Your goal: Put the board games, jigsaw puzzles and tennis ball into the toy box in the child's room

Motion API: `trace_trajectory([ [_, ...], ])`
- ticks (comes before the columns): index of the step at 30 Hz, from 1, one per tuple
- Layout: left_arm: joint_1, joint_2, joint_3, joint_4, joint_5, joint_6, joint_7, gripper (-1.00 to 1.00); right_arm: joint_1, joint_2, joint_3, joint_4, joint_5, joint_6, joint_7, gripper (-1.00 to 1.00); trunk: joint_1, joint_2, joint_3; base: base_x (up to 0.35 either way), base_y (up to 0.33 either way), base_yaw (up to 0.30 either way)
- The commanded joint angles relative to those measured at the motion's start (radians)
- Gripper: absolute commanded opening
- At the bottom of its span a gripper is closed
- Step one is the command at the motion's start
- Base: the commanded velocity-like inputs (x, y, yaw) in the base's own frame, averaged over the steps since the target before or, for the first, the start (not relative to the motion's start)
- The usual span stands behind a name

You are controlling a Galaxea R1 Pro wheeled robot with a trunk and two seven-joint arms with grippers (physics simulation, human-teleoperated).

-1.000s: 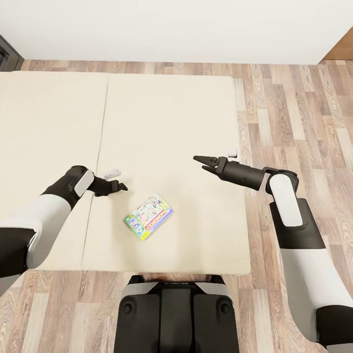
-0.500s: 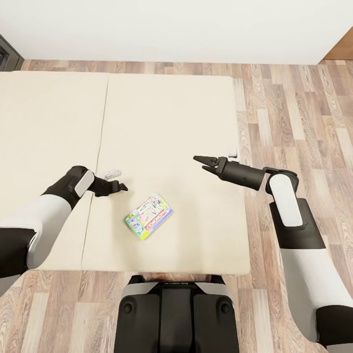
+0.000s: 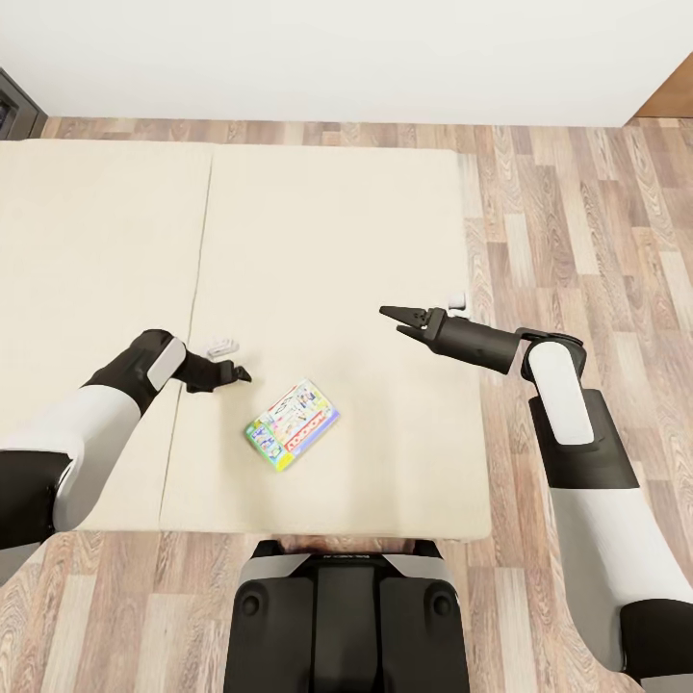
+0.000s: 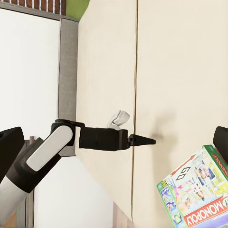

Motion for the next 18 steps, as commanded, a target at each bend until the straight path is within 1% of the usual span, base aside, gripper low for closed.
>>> trace_trajectory([
  [1,0.000,0.001,-0.006,-0.001,-0.003,0.007,-0.006,1.00,-0.001,0.000,0.000,0.000,0.010,0.002,0.010,1.00,0.000,-0.001,-0.001,0.000,0.000,0.000],
  [9,0.001,0.001,-0.006,0.004,-0.002,0.027,-0.006,1.00,-0.001,0.000,-0.001,-0.001,0.011,0.002,0.009,1.00,0.000,-0.001,-0.001,0.000,0.000,0.000],
  [18,0.001,0.000,-0.006,0.041,-0.002,0.038,-0.006,1.00,-0.001,-0.001,-0.001,-0.003,0.010,0.002,0.006,1.00,0.000,-0.001,-0.001,0.000,0.000,0.000],
])
